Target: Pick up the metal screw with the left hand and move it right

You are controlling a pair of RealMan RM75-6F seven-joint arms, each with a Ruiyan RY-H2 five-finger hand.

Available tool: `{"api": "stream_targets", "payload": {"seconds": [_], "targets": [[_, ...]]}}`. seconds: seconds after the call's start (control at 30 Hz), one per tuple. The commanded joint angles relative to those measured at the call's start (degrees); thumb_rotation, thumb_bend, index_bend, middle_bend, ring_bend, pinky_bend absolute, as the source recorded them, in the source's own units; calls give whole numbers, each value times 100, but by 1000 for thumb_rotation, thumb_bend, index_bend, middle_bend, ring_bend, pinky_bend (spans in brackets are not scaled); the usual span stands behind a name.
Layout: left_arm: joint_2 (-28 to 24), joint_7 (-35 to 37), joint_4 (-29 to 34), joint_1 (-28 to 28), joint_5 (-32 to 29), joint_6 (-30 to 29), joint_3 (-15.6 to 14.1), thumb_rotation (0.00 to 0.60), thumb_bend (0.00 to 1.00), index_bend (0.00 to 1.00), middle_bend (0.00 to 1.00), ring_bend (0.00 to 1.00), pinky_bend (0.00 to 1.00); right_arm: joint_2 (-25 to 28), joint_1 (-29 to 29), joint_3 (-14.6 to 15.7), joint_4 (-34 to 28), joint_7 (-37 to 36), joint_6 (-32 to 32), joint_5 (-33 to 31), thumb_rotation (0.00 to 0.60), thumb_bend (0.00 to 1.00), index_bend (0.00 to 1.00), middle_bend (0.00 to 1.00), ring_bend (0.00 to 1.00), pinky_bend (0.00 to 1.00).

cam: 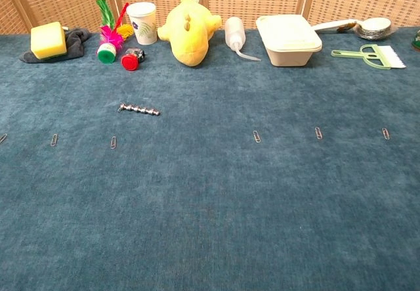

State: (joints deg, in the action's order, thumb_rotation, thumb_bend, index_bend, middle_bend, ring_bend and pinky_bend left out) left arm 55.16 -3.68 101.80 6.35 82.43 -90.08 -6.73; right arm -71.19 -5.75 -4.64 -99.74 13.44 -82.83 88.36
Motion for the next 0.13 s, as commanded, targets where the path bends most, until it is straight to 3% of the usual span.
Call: {"api": "stream_targets", "payload": {"seconds": [0.03, 0.13], "targets": [[54, 164, -142, -204, 79, -108, -93, 600, 428, 120, 176, 118, 155, 35, -4, 26, -50, 32, -2, -1, 600, 442, 0, 15, 0, 104], [95, 133, -191, -286, 108, -181, -38, 600, 429, 122, 176, 118, 155, 35, 0, 56, -79, 37, -4, -2, 600, 442, 0, 15, 0, 104]]}}
